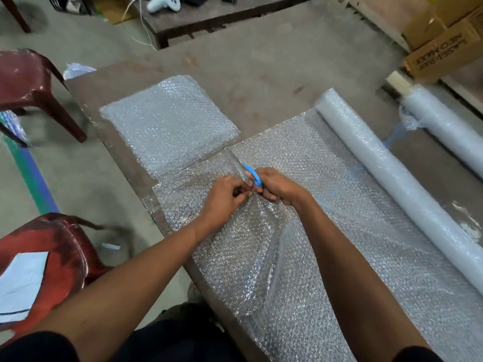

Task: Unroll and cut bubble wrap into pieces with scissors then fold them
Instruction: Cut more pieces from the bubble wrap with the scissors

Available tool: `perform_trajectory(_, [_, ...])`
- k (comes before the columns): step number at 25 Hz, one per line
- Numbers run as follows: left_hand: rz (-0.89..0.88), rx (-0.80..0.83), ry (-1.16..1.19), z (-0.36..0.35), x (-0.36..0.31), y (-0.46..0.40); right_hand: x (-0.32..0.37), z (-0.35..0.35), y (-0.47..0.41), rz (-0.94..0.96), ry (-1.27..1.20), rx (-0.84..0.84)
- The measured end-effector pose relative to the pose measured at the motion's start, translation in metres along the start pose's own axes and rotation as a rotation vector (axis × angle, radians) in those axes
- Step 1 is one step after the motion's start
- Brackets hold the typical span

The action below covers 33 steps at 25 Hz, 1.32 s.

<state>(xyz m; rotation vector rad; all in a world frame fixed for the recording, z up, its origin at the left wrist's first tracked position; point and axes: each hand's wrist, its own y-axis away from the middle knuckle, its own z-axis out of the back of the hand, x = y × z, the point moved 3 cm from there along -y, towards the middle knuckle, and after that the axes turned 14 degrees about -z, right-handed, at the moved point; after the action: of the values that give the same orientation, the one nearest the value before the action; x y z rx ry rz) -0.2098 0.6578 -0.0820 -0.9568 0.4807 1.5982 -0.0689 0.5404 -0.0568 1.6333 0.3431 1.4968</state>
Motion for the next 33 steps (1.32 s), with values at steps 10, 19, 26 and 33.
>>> perform_trajectory(10, [-0.034, 0.091, -0.416, 0.010, -0.002, 0.018, -0.024, 0.000, 0.068, 0.078, 0.353, -0.604])
perform_trajectory(19, [-0.007, 0.280, -0.582, 0.022, 0.008, 0.032, -0.140, -0.063, 0.157, 0.099, 0.413, -1.119])
perform_trajectory(26, [-0.223, 0.391, -0.545, -0.024, -0.063, 0.095, -0.190, -0.113, 0.186, 0.058, 0.450, -1.279])
perform_trajectory(33, [-0.220, 0.446, -0.699, -0.038, -0.066, 0.130, -0.276, -0.138, 0.245, -0.186, 0.496, -1.436])
